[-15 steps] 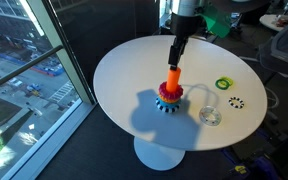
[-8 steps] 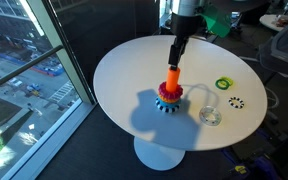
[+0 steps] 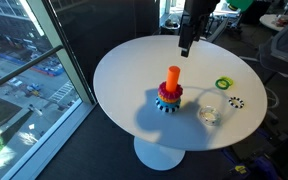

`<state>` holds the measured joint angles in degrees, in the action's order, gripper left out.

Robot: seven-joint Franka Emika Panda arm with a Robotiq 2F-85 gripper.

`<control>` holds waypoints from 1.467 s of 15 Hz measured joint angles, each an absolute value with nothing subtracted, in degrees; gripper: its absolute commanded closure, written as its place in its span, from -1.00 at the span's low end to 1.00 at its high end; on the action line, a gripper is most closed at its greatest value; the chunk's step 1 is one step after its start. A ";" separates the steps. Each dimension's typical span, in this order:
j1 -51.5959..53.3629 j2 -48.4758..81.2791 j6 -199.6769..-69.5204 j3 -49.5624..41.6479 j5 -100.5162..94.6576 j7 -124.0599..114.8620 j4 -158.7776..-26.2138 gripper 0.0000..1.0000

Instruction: Place the red ring on the stack

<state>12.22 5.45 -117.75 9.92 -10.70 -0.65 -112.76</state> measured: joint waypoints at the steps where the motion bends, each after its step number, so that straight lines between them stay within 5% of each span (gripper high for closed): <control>1: 11.91 4.63 -116.56 9.82 -10.21 -1.04 -112.77 -1.00; 22: 6.24 -27.13 -100.87 6.01 0.54 -1.46 -129.06 -1.00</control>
